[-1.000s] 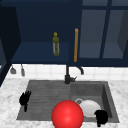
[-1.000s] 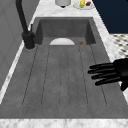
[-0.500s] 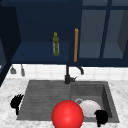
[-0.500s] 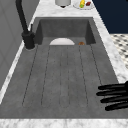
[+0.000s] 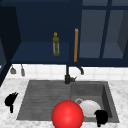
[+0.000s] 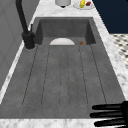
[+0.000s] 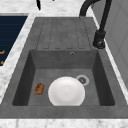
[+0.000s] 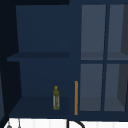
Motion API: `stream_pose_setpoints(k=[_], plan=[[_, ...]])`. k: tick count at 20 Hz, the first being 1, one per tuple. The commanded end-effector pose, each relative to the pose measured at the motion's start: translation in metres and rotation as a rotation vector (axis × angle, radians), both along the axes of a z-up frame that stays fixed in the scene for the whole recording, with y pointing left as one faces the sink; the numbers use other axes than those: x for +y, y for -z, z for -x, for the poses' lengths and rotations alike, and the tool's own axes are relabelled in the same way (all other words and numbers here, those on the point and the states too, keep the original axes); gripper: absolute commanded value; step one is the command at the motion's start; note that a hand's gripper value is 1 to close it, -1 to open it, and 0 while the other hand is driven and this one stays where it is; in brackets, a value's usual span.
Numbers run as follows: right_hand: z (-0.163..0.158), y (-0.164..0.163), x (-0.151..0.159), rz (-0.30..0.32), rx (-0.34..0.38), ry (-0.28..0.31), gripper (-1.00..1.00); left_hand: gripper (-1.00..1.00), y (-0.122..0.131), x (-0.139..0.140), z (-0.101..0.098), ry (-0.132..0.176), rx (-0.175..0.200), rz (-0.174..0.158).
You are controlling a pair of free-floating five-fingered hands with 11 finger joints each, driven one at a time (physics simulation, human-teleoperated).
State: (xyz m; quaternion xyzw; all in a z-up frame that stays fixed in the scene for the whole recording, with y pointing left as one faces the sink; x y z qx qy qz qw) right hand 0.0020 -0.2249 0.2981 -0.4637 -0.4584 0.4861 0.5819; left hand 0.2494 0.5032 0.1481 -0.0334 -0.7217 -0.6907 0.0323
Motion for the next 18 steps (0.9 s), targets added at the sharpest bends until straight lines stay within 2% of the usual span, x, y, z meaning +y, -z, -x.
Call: stream_pose_setpoints(k=[1, 7, 10, 12, 16, 18], plan=[[0.0, 0.0, 0.0, 0.0, 0.0, 0.0, 0.0, -1.0, 0.007, 0.024, -0.008, 0.016, 0.063, 0.019], [0.0, 0.0, 0.0, 0.0, 0.0, 0.0, 0.0, -1.0, 0.016, 0.065, -0.012, 0.025, 0.049, 0.022], [0.0, 0.0, 0.0, 0.0, 0.0, 0.0, 0.0, -1.0, 0.013, 0.082, -0.016, 0.025, 0.028, 0.049], [0.0, 0.0, 0.0, 0.0, 0.0, 0.0, 0.0, -1.0, 0.011, 0.092, -0.016, 0.026, 0.028, 0.063], [0.0, 0.0, 0.0, 0.0, 0.0, 0.0, 0.0, -1.0, -0.004, 0.112, -0.024, 0.007, 0.015, 0.106], [0.0, 0.0, 0.0, 0.0, 0.0, 0.0, 0.0, -1.0, -0.012, 0.123, -0.027, 0.008, 0.027, 0.109]])
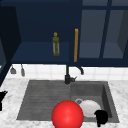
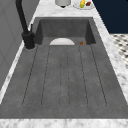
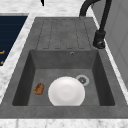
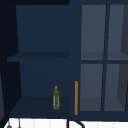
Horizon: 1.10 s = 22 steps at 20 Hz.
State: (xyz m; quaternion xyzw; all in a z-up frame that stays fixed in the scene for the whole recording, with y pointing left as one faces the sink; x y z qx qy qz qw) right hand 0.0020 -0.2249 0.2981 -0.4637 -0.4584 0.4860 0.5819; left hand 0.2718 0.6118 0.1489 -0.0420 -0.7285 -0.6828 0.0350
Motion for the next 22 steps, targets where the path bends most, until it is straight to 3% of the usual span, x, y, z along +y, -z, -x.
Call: stream_pose_setpoints(k=[1, 6, 16, 22], plan=[[0.0, 0.0, 0.0, 0.0, 0.0, 0.0, 0.0, -1.0, -0.015, 0.02, -0.006, 0.0, 0.017, 0.09], [0.0, 0.0, 0.0, 0.0, 0.0, 0.0, 0.0, -1.0, -0.032, 0.045, -0.013, 0.002, 0.067, 0.086], [0.0, 0.0, 0.0, 0.0, 0.0, 0.0, 0.0, -1.0, -0.048, 0.104, -0.015, 0.011, 0.13, 0.093], [0.0, 0.0, 0.0, 0.0, 0.0, 0.0, 0.0, -1.0, -0.072, 0.138, -0.014, 0.011, 0.174, 0.088]])
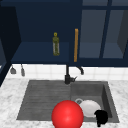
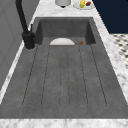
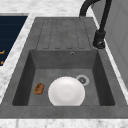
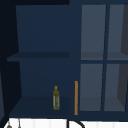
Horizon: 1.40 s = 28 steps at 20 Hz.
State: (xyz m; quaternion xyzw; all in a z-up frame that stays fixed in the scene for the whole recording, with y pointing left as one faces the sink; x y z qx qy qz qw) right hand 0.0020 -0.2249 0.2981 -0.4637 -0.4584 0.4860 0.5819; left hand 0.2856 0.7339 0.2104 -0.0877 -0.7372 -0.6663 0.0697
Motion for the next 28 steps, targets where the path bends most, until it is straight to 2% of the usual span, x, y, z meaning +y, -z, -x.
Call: stream_pose_setpoints(k=[1, 6, 9, 12, 18, 26, 28], plan=[[0.0, 0.0, 0.0, 0.0, 0.0, 0.0, 0.0, -1.0, -0.015, 0.022, 0.0, -0.006, 0.069, 0.049], [0.0, 0.0, 0.0, 0.0, 0.0, 0.0, 0.0, -1.0, -0.037, 0.032, 0.002, 0.0, 0.093, 0.032], [0.0, 0.0, 0.0, 0.0, 0.0, 0.0, 0.0, -1.0, -0.04, 0.032, 0.003, 0.003, 0.047, 0.023], [0.0, 0.0, 0.0, 0.0, 0.0, 0.0, 0.0, -1.0, -0.052, 0.032, 0.003, 0.003, 0.041, 0.014], [0.0, 0.0, 0.0, 0.0, 0.0, 0.0, 0.0, -1.0, -0.086, 0.032, 0.003, -0.013, 0.081, 0.006], [0.0, 0.0, 0.0, 0.0, 0.0, 0.0, 0.0, -1.0, -0.135, 0.031, 0.006, -0.017, 0.089, -0.005], [0.0, 0.0, 0.0, 0.0, 0.0, 0.0, 0.0, -1.0, -0.141, 0.028, 0.011, -0.026, 0.075, -0.009]])
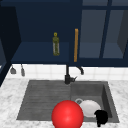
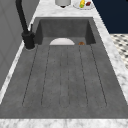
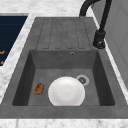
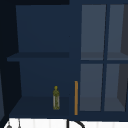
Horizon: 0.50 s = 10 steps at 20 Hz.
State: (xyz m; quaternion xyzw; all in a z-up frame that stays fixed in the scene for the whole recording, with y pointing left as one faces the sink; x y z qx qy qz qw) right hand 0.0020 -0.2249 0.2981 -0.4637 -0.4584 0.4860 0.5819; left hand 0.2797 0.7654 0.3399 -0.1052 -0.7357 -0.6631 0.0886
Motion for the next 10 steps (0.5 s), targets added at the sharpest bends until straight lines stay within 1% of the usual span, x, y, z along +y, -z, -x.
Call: stream_pose_setpoints(k=[1, 3, 4, 5, 10], plan=[[0.0, 0.0, 0.0, 0.0, 0.0, 0.0, 0.0, -1.0, -0.013, -0.008, 0.01, -0.023, 0.003, -0.014], [0.0, 0.0, 0.0, 0.0, 0.0, 0.0, 0.0, -1.0, -0.019, -0.017, 0.017, -0.036, -0.001, -0.021], [0.0, 0.0, 0.0, 0.0, 0.0, 0.0, 0.0, -1.0, -0.022, -0.022, 0.021, -0.037, -0.009, -0.029], [0.0, 0.0, 0.0, 0.0, 0.0, 0.0, 0.0, -1.0, -0.025, -0.027, 0.025, -0.031, -0.011, -0.041], [0.0, 0.0, 0.0, 0.0, 0.0, 0.0, 0.0, -1.0, -0.036, -0.049, 0.042, -0.026, -0.01, -0.063]])
